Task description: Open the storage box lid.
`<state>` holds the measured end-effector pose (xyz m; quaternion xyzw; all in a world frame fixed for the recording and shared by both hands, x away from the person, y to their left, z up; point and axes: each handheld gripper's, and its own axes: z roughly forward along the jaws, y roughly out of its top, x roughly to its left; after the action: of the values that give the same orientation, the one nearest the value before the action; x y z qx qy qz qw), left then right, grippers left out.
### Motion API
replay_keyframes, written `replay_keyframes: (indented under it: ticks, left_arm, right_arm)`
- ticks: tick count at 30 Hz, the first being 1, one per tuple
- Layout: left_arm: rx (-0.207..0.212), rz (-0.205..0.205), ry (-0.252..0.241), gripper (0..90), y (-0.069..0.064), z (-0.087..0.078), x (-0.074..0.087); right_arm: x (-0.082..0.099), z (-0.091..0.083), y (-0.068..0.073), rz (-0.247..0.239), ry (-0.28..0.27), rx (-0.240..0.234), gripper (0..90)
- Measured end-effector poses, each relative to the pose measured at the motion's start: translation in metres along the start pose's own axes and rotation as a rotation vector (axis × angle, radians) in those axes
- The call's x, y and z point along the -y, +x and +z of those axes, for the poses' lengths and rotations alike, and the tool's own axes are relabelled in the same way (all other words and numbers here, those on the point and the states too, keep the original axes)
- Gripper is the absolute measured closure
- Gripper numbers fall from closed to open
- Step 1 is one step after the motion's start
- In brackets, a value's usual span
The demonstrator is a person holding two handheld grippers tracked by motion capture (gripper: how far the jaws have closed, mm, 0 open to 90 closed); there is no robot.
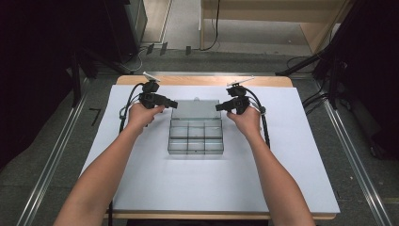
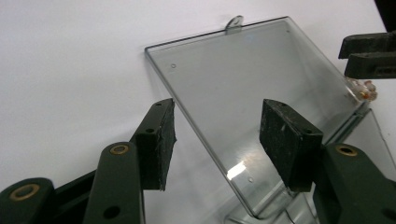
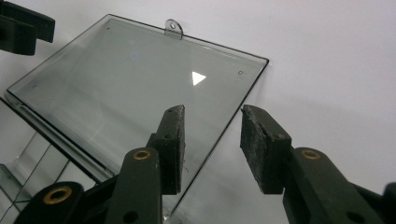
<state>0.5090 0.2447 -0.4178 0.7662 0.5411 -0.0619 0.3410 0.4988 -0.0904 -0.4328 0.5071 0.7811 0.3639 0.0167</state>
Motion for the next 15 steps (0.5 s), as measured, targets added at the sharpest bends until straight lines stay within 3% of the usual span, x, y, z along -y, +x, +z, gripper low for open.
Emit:
replay_keyframes:
  ticks: [2,7,15]
  left_arm:
    - [-0.016,0.026,0.007,46.3,-0.003,-0.004,0.0]
    - [-0.007,0.061,0.0,45.6,-0.012,-0.013,0.002]
    - [0.003,0.068,-0.011,46.5,-0.016,-0.02,0.014]
  right_arm:
    - [0.001,-0.007,-0.001,-0.007,-0.02,-0.009,61.6]
    - [0.006,-0.023,-0.003,-0.027,-0.045,-0.005,61.2]
    - [0.026,-0.043,-0.003,-0.037,-0.088,-0.023,61.5]
